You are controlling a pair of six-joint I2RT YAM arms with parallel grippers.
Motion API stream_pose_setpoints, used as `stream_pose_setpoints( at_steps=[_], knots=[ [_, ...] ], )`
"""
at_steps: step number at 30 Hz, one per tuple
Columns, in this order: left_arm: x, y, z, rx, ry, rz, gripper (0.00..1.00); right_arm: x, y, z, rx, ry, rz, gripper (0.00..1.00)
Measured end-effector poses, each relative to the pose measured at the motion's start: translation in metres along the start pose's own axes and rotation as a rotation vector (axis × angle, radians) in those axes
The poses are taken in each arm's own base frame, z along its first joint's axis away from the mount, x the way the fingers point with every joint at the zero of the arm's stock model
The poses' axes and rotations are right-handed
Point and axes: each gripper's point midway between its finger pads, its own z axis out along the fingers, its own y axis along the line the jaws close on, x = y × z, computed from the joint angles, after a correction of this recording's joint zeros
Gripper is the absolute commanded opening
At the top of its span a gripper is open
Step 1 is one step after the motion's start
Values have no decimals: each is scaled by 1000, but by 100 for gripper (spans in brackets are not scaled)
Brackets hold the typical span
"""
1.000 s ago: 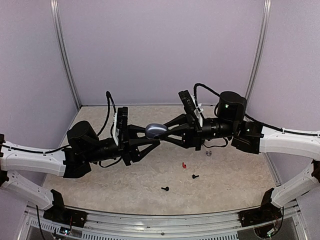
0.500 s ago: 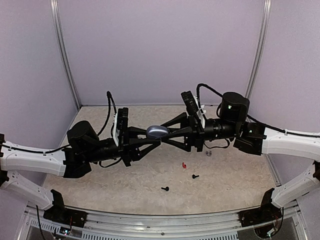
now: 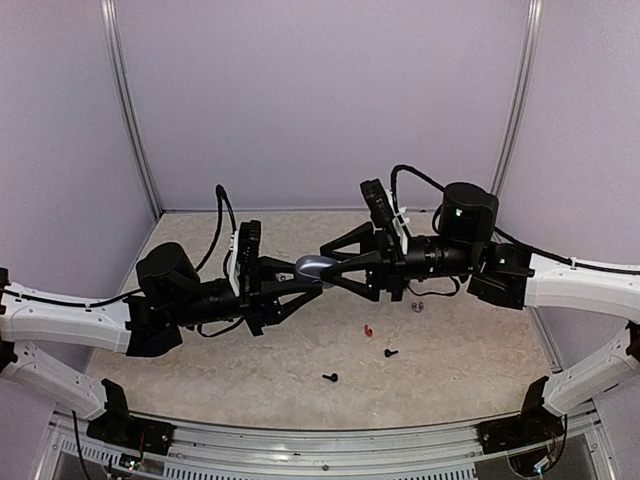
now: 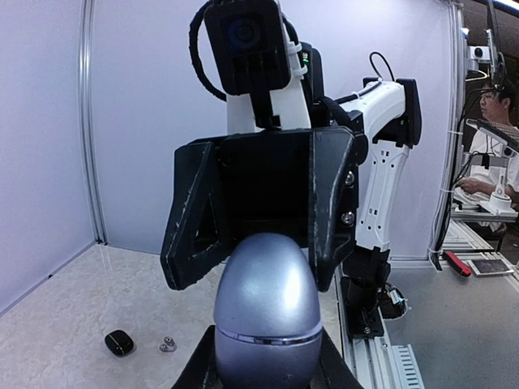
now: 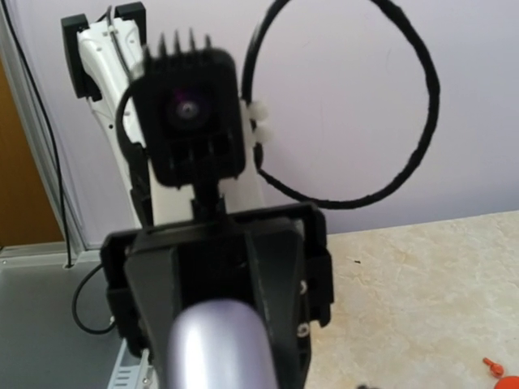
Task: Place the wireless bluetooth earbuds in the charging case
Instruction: Open the charging case.
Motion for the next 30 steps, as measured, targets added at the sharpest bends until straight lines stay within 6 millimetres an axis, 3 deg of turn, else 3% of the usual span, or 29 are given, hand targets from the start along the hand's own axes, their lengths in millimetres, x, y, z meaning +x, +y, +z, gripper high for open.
stream_pose_setpoints(
  at_steps=[19,25,30],
  knots=[
    [9,-7,1,14,36,27,0,-13,-19,-12,55,-36,40,50],
    [10,0,-2,0,36,2,0,-13,-24,-14,72,-35,34,63],
    [18,14,-11,-45,45,-28,0,-21,-42,-31,139,-46,18,71]
  ],
)
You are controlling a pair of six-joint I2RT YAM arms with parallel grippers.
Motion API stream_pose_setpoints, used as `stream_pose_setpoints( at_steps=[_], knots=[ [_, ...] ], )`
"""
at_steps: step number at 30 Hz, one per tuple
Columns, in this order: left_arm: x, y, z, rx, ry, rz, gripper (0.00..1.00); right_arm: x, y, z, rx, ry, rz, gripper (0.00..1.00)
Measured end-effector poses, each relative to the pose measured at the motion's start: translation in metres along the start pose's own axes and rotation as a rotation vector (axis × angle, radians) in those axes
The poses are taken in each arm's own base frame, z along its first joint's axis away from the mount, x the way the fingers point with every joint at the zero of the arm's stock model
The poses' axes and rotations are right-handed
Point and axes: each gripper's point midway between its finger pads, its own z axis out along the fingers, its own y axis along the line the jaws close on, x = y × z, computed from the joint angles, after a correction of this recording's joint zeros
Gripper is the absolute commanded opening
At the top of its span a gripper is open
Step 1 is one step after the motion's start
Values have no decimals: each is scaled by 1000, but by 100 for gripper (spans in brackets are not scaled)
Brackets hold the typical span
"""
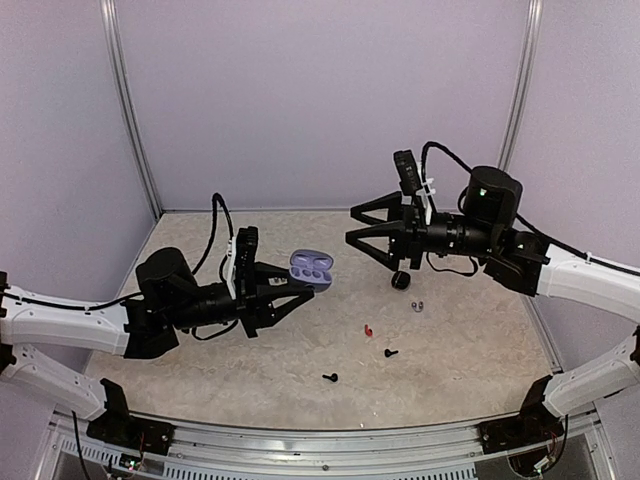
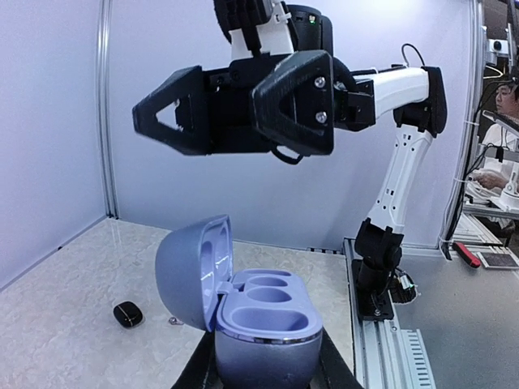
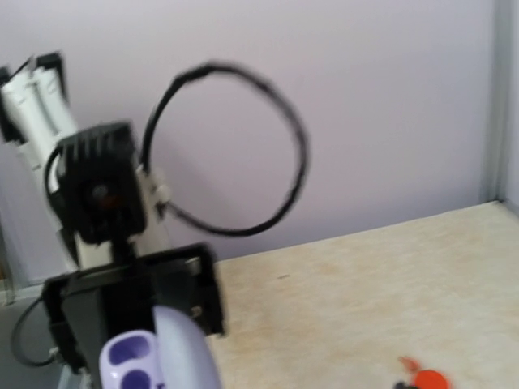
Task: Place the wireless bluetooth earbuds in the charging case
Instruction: Open the charging case, then move the left earbud to the center of the board.
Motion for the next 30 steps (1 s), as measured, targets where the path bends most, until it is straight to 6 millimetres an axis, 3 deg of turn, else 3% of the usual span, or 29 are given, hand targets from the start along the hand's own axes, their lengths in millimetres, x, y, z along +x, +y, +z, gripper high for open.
stream_pose_setpoints(
  at_steps=[5,9,13,16,23,30],
  knots=[
    [6,12,-9,-47,5,-26,0,-24,-30,-34,133,-54,-26,67],
    [9,18,-17,-71,1,-42,0,-10,-75,-62,294,-24,25,58],
    [10,20,-21,-79,-3,-45,0,47,-143,-100,514,96,180,53],
    [8,21,-22,-83,-10,-43,0,100,-170,-127,640,195,302,51],
    [6,24,-27,-93,-22,-37,0,200,-177,-171,780,347,513,45],
    [3,23,-27,-91,-32,-34,0,264,-179,-185,838,465,630,38]
  ],
)
